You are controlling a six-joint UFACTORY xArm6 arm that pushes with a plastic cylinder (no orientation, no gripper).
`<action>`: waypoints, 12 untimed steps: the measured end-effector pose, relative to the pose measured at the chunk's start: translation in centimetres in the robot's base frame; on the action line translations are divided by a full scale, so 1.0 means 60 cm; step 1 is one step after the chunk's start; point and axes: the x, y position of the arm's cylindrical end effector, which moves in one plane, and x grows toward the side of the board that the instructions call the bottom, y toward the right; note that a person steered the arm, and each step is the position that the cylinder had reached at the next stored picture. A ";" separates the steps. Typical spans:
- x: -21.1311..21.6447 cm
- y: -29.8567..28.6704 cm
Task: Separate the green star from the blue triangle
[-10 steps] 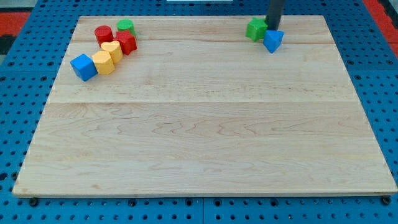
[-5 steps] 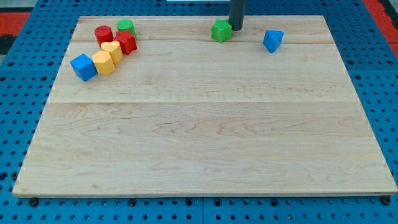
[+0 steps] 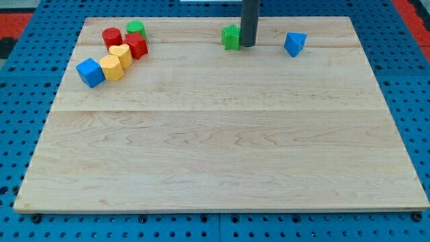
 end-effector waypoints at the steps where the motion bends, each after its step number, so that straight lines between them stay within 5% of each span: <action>1: 0.004 0.000; 3: -0.068 0.005; 6: 0.002 -0.081; 9: -0.077 -0.067; 12: 0.046 -0.167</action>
